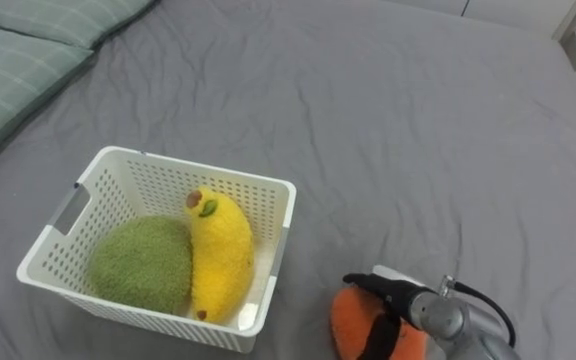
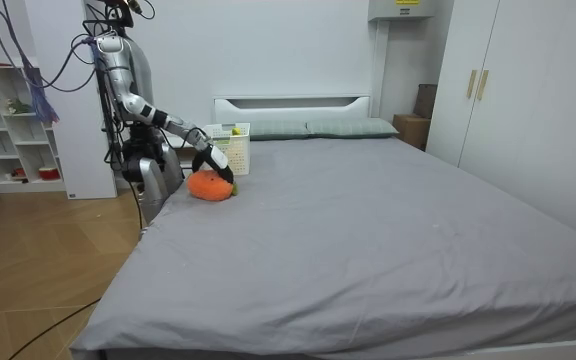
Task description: Collect toys from the bed
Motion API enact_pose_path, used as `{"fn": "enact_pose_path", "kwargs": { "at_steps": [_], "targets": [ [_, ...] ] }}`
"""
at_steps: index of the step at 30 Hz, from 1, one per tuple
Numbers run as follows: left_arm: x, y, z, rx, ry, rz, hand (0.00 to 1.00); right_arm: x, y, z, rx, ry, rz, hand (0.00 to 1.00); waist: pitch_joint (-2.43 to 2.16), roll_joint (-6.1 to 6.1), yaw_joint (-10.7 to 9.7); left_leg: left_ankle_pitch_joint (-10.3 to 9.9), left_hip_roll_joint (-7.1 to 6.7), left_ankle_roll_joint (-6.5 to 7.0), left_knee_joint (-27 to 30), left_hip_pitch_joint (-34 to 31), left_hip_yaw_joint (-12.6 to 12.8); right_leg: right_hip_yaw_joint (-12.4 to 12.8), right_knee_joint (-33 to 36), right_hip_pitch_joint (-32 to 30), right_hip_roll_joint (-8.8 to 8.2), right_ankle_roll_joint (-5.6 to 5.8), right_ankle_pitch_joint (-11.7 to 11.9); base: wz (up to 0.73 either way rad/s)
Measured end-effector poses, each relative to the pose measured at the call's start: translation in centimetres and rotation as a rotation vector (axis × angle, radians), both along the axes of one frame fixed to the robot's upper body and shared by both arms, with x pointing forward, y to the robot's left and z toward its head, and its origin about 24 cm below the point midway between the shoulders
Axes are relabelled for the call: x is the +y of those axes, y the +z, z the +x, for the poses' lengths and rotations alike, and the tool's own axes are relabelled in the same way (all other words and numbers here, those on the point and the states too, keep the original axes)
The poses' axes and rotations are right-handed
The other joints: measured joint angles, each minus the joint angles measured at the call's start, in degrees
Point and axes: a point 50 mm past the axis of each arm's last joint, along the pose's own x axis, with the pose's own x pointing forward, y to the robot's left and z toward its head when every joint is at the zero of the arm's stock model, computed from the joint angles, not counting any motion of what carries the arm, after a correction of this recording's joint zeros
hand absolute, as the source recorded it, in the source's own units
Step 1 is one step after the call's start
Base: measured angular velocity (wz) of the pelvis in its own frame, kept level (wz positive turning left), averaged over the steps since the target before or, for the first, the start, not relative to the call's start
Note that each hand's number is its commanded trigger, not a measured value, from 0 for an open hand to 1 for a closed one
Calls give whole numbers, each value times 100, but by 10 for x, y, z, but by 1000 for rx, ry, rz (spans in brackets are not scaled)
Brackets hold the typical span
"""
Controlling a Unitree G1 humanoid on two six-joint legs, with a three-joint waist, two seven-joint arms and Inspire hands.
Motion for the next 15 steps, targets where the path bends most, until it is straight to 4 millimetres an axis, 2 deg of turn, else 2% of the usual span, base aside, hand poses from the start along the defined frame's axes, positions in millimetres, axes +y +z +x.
{"fn": "enact_pose_path", "kwargs": {
  "at_steps": [7,8,9,15],
  "targets": [
    [-1,-1,0,4,6,-3,0,3,-3,-3,-44,38,-98,2,-1,7,14,0,-1,1,-1,-24,2,-3,8,-41,-2,0,0,0],
    [-2,-1,-2,7,21,-8,0,3,-4,-4,-46,30,-102,46,-2,10,15,1,-1,1,0,-25,2,-5,9,-42,-3,0,0,0],
    [-2,-1,-3,12,24,-9,0,3,-7,-6,-45,21,-107,100,-2,12,16,1,-1,1,0,-23,-1,-8,8,-29,-5,0,0,0],
    [-3,-2,-6,29,28,-5,0,2,-16,-9,-59,-6,-128,100,-5,14,14,-1,-6,3,-1,35,-14,-29,10,44,-42,1,0,0]
  ]
}}
